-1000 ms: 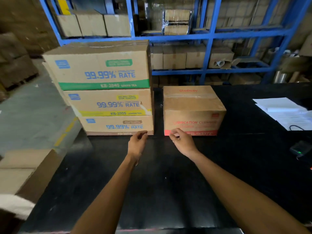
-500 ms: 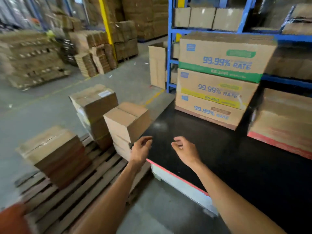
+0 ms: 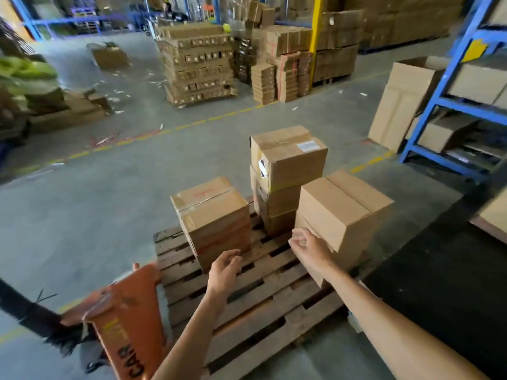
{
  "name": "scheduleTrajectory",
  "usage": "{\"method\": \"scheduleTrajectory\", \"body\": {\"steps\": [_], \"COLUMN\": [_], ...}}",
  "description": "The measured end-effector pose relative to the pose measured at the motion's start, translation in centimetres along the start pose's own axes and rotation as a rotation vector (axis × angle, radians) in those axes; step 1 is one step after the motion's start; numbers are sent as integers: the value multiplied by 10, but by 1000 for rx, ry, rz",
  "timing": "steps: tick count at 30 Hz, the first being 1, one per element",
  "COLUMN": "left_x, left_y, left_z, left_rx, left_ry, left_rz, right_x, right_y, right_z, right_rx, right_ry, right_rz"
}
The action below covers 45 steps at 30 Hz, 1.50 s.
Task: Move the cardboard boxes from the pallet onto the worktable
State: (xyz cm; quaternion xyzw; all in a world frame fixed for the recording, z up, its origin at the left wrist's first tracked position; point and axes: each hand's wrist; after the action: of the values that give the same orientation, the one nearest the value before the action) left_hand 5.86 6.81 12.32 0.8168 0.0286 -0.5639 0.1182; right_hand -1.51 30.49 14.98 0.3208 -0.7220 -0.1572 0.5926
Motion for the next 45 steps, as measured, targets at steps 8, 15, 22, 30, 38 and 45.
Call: {"method": "scheduleTrajectory", "body": {"steps": [8,15,22,30,38,45], "left_x": [-2,6,56,124,148,119], "left_y": [96,139,171,183,176,179], "left_z": [141,321,506,575,567,542], "left_rx": [-98,-141,-286,-386,-431,-396], "left_ry": [101,243,548,783,894,912], "left_rz": [-30,-2,-3,33,-198,-290], "right_x": [84,109,74,6,-22,-8], "right_y": [-62,-108,-176,-238,-250,-225], "right_z": [154,328,526,633,634,607], "right_rx": [162,274,352,474,501,538], "right_ry": [-18,-71,-272,-502,-634,-614], "right_rz": [-81,-130,-180,-125,132,91]}}
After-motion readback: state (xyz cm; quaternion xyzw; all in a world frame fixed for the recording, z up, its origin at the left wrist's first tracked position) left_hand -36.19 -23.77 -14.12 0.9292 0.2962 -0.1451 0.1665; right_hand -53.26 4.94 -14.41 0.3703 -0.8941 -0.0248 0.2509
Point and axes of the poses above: each hand's wrist, its own z-axis towards the middle knuckle, its own y-axis out of the back of the hand, x = y × z, and after that the axes turned 2 degrees about -z, right-handed
